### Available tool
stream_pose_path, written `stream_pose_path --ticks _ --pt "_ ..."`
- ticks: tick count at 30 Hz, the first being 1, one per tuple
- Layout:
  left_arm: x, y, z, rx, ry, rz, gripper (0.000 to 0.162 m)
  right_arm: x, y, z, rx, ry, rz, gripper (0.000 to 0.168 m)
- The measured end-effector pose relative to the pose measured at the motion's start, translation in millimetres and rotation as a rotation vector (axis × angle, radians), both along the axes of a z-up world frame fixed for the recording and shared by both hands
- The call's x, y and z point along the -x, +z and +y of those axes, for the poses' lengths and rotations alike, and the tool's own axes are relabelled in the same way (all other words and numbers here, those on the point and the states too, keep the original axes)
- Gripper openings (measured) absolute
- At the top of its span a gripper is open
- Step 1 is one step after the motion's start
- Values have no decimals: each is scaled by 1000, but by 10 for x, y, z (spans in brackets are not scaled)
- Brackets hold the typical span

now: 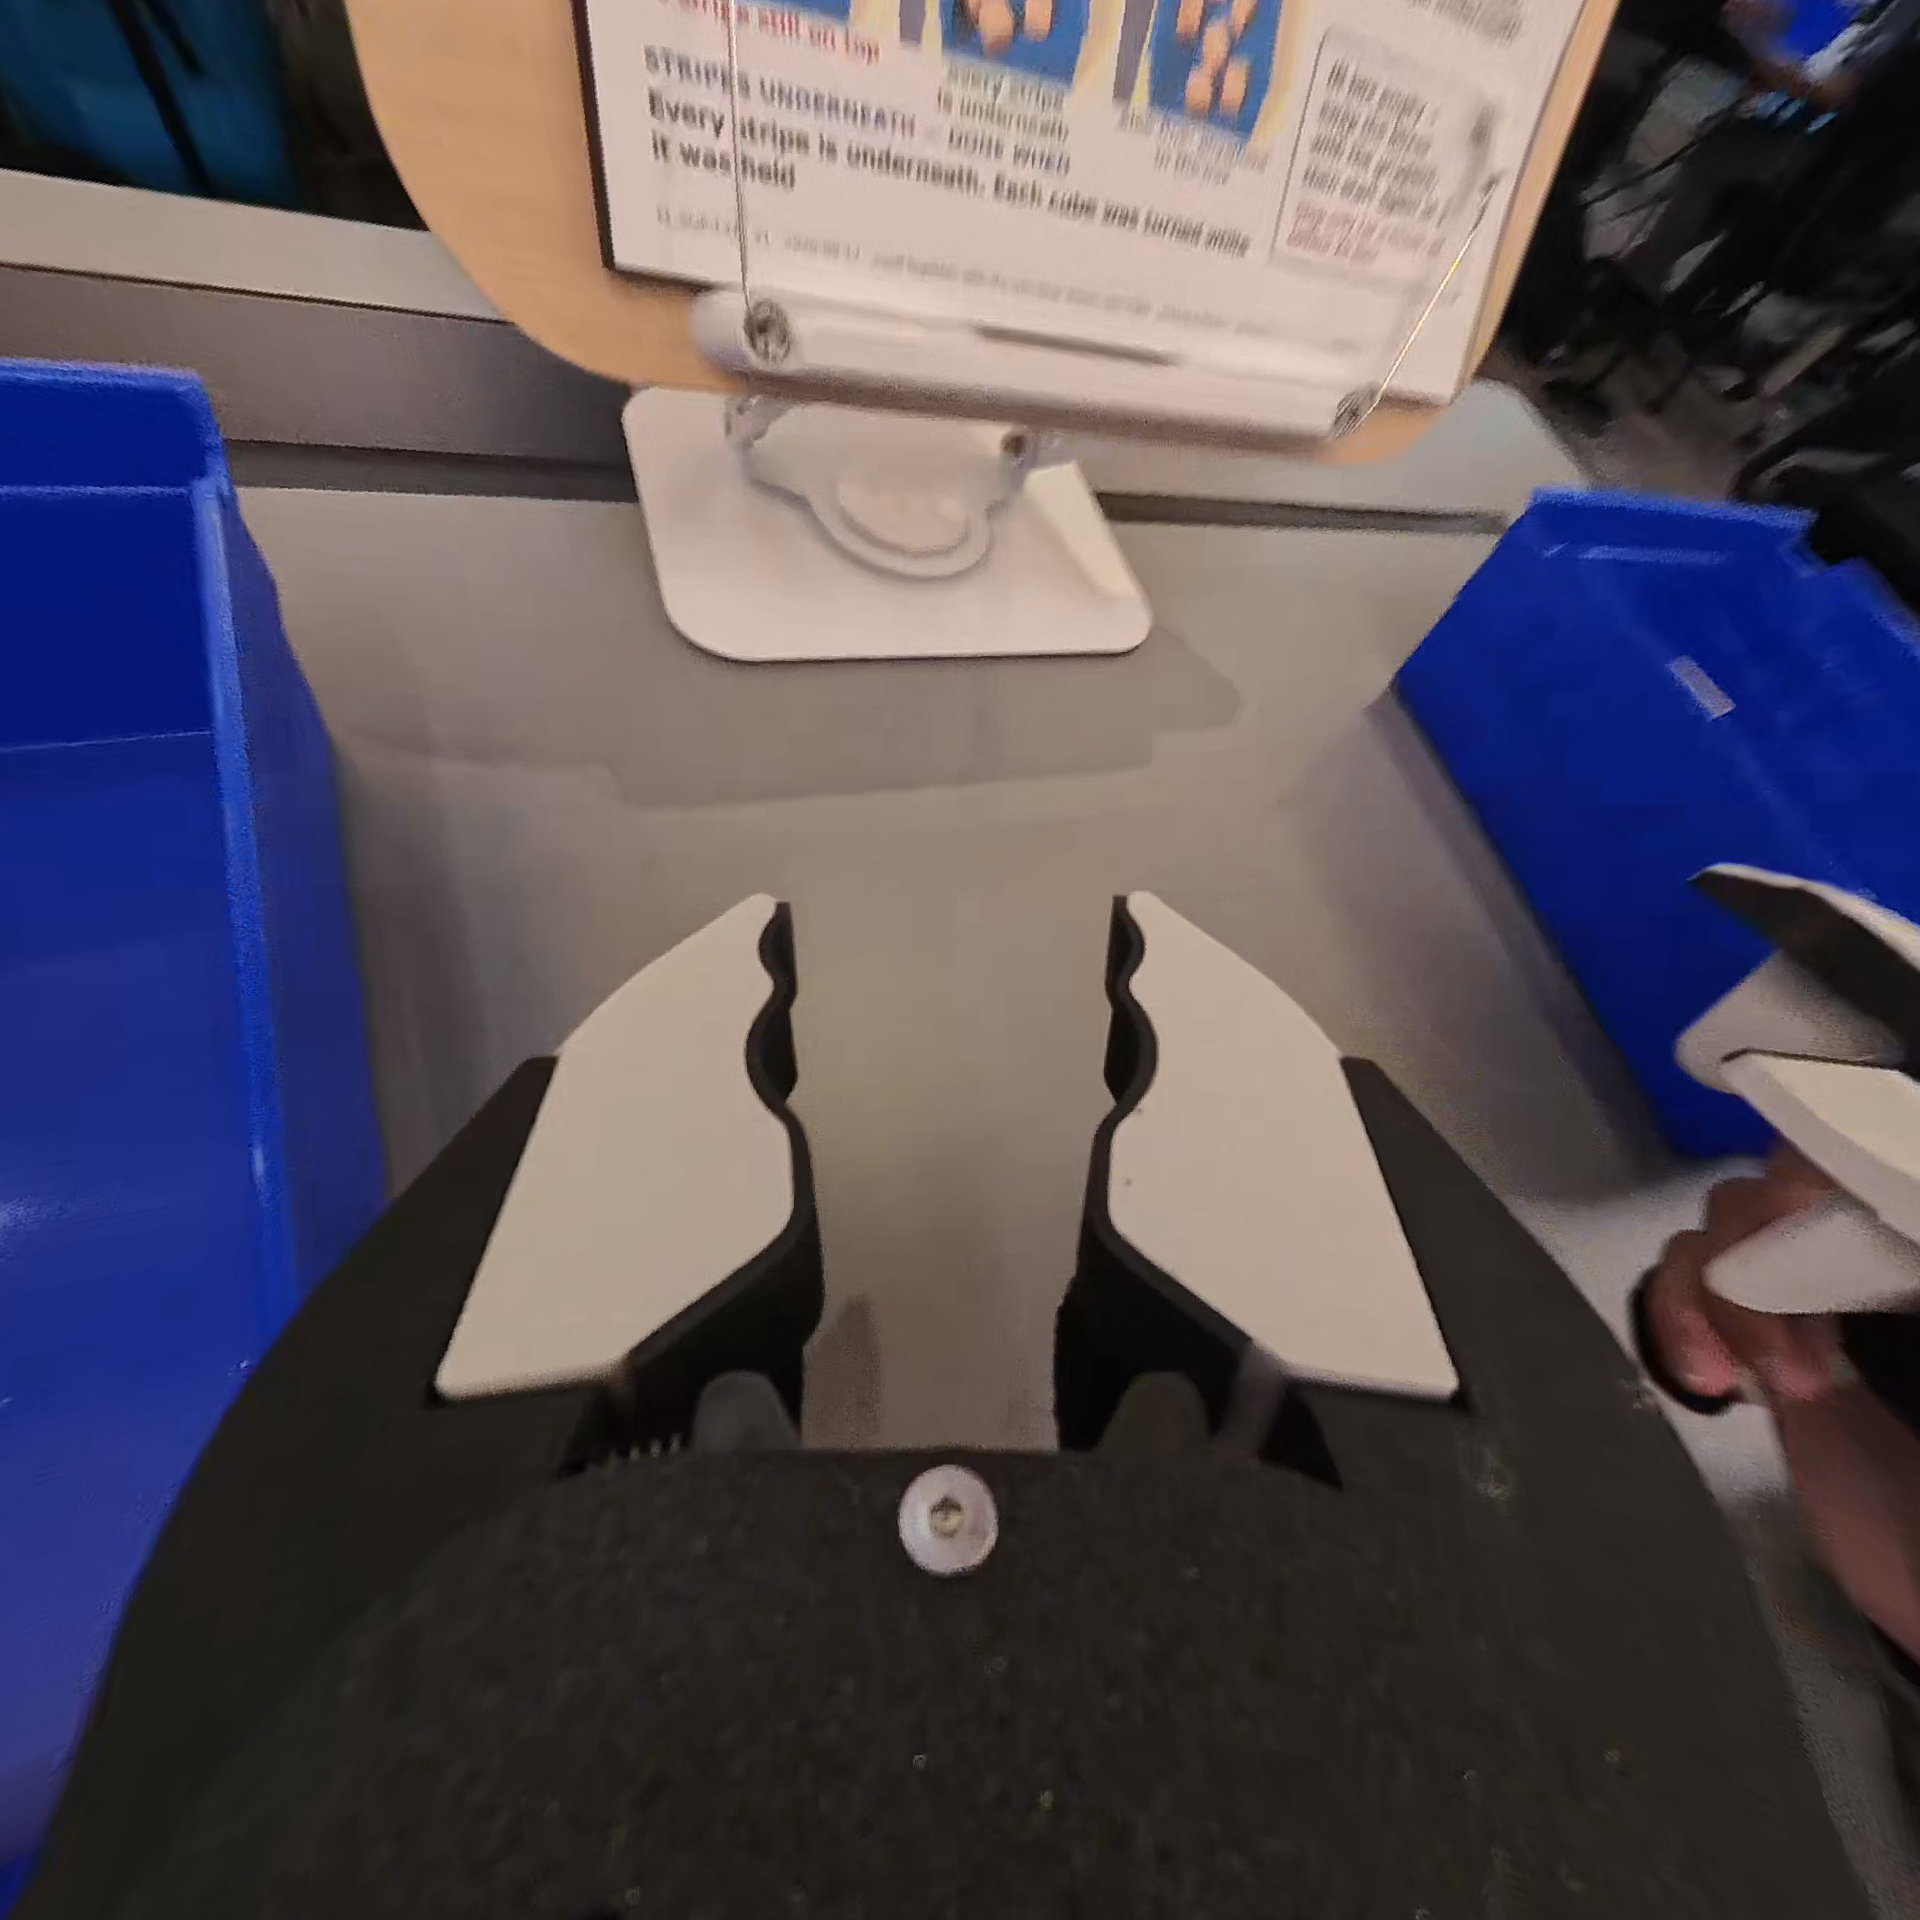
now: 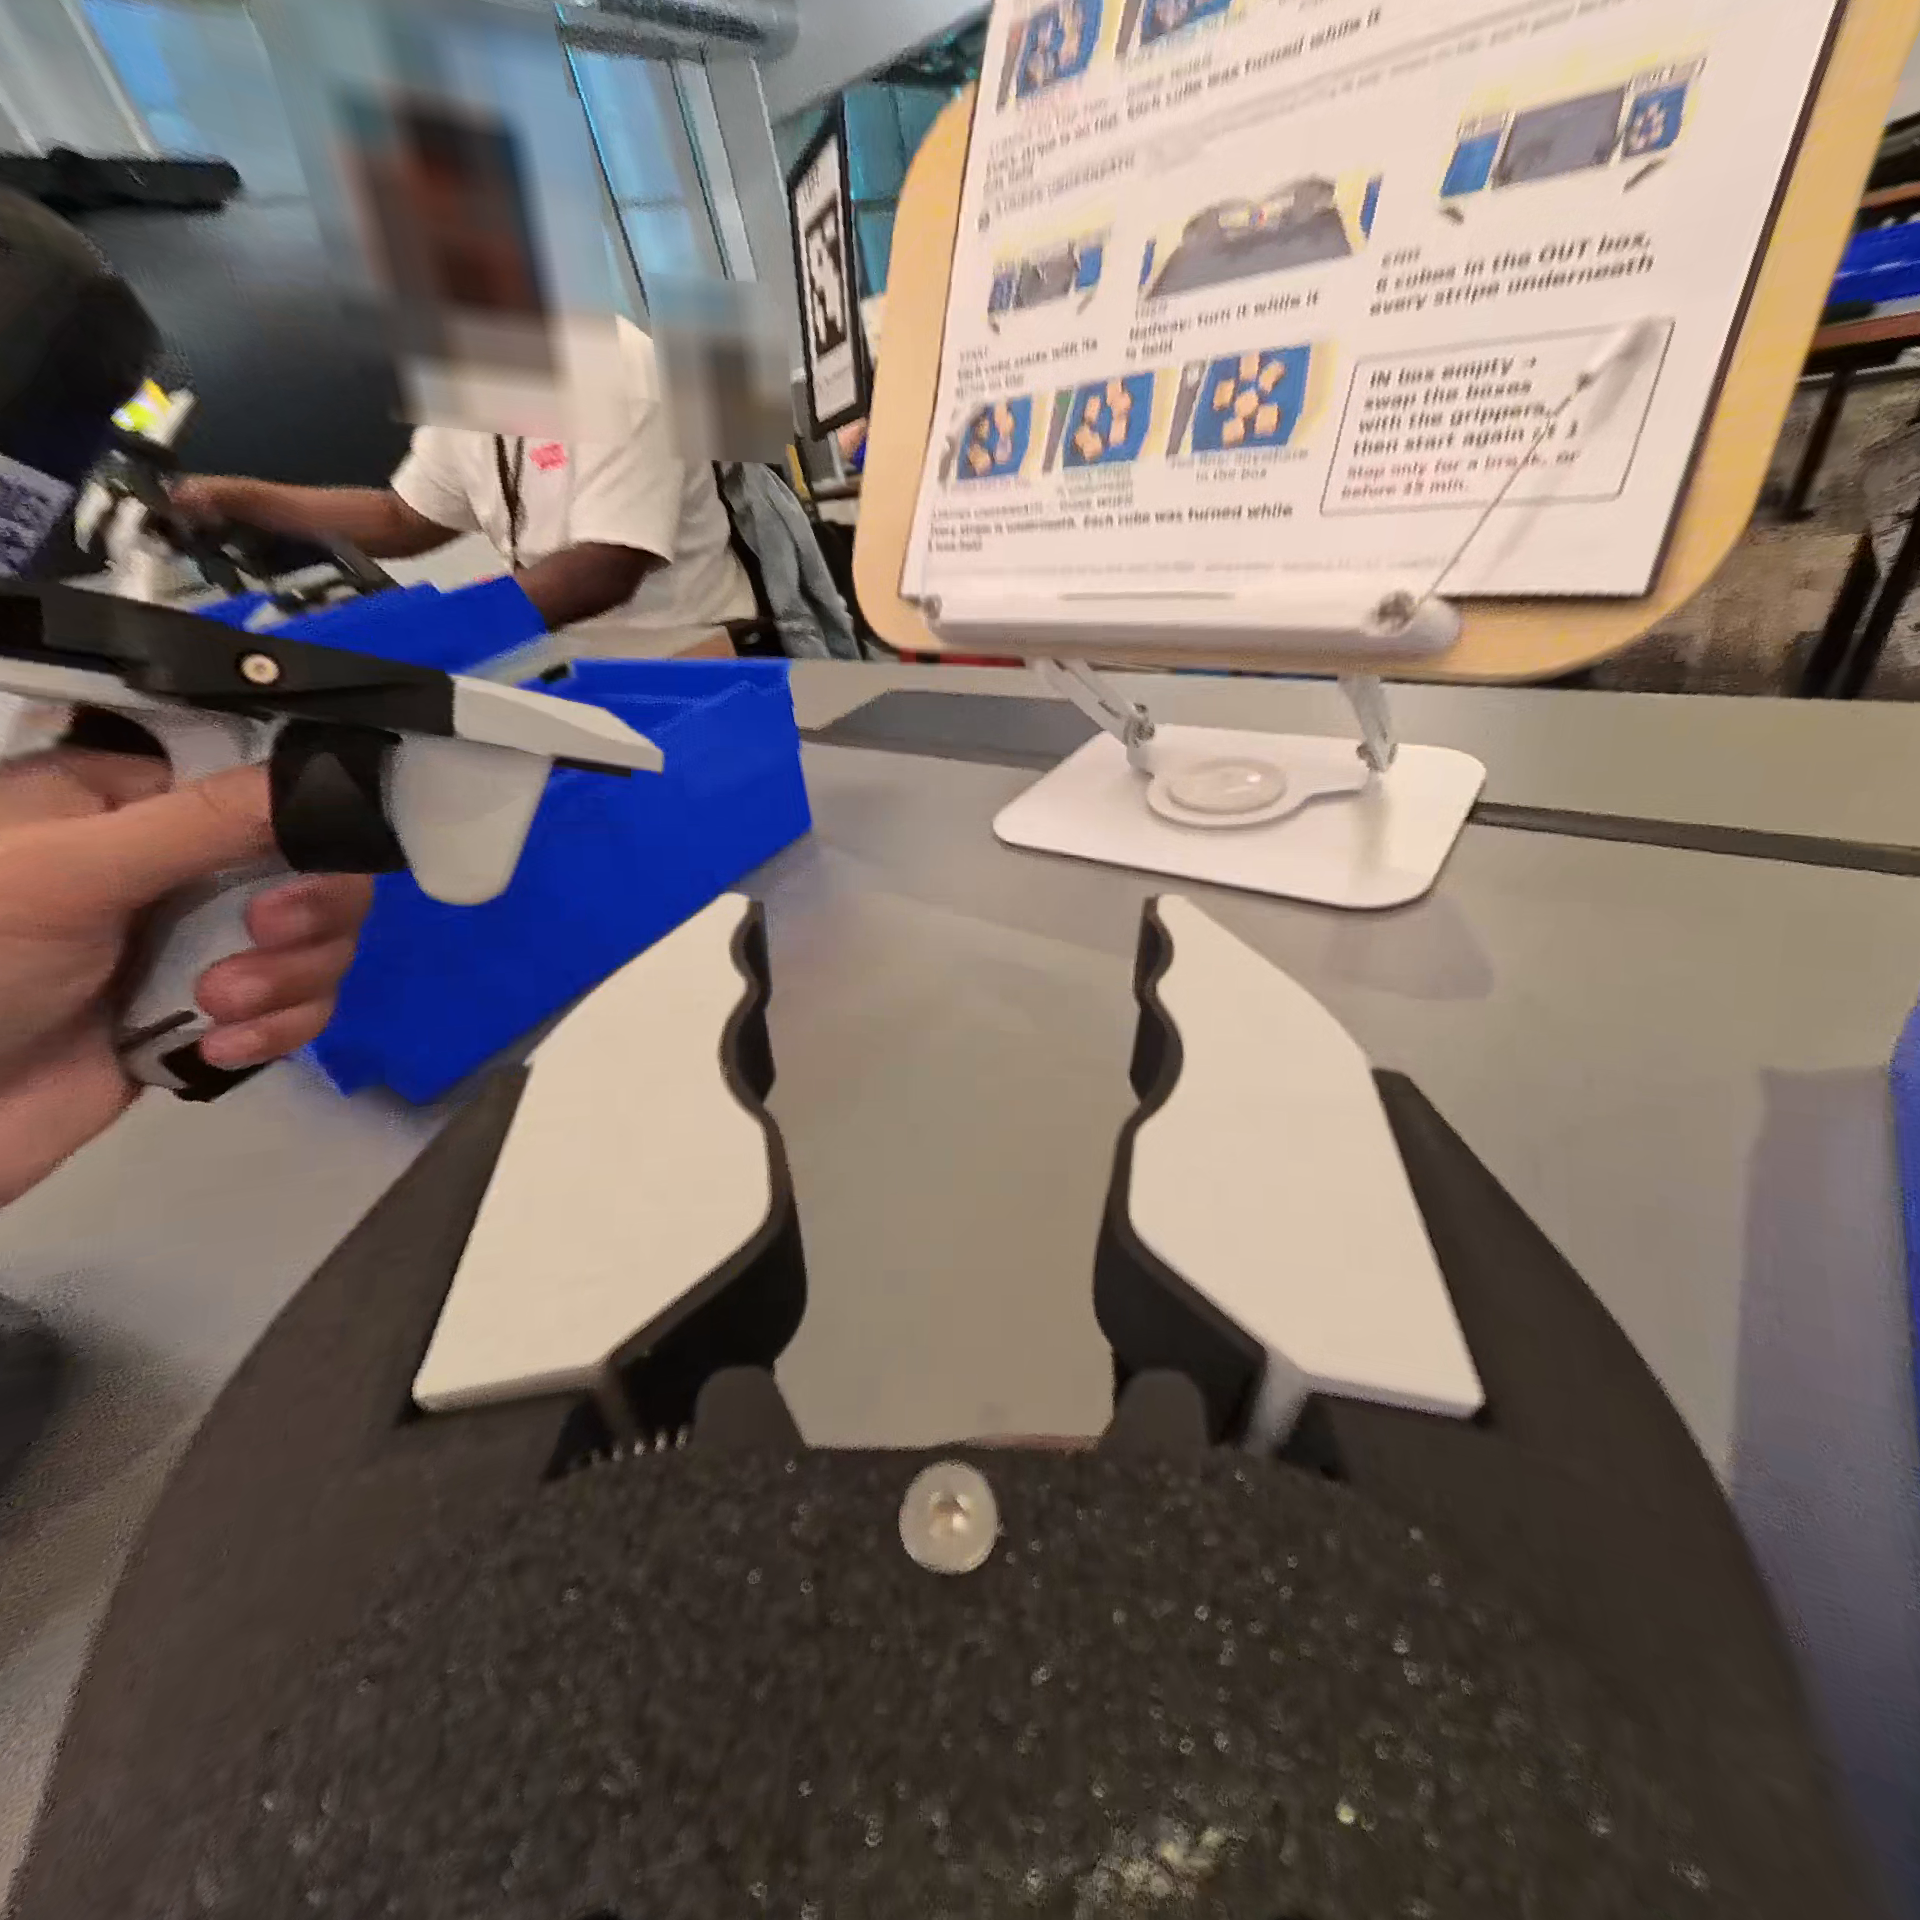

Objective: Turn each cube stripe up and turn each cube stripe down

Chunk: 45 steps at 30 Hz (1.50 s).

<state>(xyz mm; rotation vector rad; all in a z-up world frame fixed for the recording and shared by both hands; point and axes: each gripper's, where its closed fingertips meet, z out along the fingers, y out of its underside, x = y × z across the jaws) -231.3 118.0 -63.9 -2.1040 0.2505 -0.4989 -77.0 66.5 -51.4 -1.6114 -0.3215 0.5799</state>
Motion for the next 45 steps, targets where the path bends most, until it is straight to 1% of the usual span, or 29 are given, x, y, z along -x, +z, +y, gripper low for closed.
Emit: stream_pose_path --ticks 2,4,7,9,10,11,13,15,20,23,24,25,26,27,28,29,30,31,32,33,34,36,37,39,40,41,42,43,45 --pt "-17 -130 -41 -39 26 62 61 25 -118 -31 -21 -7 -47 67" --pt "-79 -220 -107 -54 41 58 70 14 -198 -53 -39 -24 -108 66" --pt "-148 -359 -235 -44 32 43 72 9 -212 -97 -49 -12 -98 64" --pt "-125 -389 -289 -87 46 37 63 4 -224 -106 -48 -6 -76 64" --pt "-120 -389 -313 -116 42 26 51 2 -239 -102 -47 -6 -80 64" --pt "-106 -408 -326 -132 46 21 47 0 -257 -96 -44 -8 -92 64" --pt "-138 -525 -320 -78 31 26 59 5 -274 -96 -46 -8 -112 64" --pt "-209 -593 -318 -45 5 8 60 26 -278 -113 -52 0 -123 63" --pt "-215 -685 -282 -100 65 108 64 78 -315 -131 -62 11 -178 62" --pt "-250 -595 -286 -185 86 157 67 77 -272 -144 -76 12 -183 61" --pt "-312 -563 -320 -193 70 145 67 40 -170 -169 -81 7 -179 61" --pt "-411 -524 -382 -185 45 103 68 -29 60 -225 -117 3 -187 59" --pt "-598 -466 -489 -179 -24 31 68 -186 396 -298 -189 -40 -204 59" --pt "-840 -383 -625 -186 -113 -54 72 -444 765 -384 -270 -137 -224 58" --pt "-1082 -305 -747 -193 -171 -120 71 -772 1109 -491 -339 -260 -236 56" --pt "-1340 -263 -864 -199 -227 -138 72 -1133 1392 -619 -395 -385 -237 55" --pt "-1611 -253 -970 -207 -280 -118 74 -1498 1576 -763 -426 -486 -235 53" --pt "-1877 -263 -1057 -219 -321 -78 78 -1856 1659 -904 -433 -562 -226 49" --pt "-2117 -285 -1117 -225 -340 -37 80 -2176 1667 -1030 -447 -611 -211 51" --pt "-2341 -289 -1153 -228 -345 -20 81 -2472 1568 -1110 -446 -646 -216 52" --pt "-2559 -265 -1173 -236 -346 -39 81 -2766 1360 -1136 -395 -684 -224 56" --pt "-2937 -248 -1127 -230 -339 -81 83 -3262 741 -1108 -202 -739 -271 64" --pt "-3061 -291 -1048 -215 -312 -64 84 -3430 429 -1097 -112 -748 -277 66" --pt "-3258 -401 -930 -158 -290 -46 87 -3610 -65 -1044 -1 -740 -265 64" --pt "-3312 -472 -883 -120 -280 -35 81 -3672 -273 -997 56 -744 -264 65" --pt "-3356 -539 -856 -83 -286 -26 69 -3702 -449 -942 119 -737 -264 64" --pt "-3401 -585 -853 -56 -321 -18 51 -3668 -570 -881 170 -697 -253 57" --pt "-3395 -588 -824 -50 -333 -11 47 -3625 -611 -820 187 -666 -219 53" --pt "-3245 -594 -687 -60 -278 49 30 -3538 -610 -704 177 -634 -162 48"
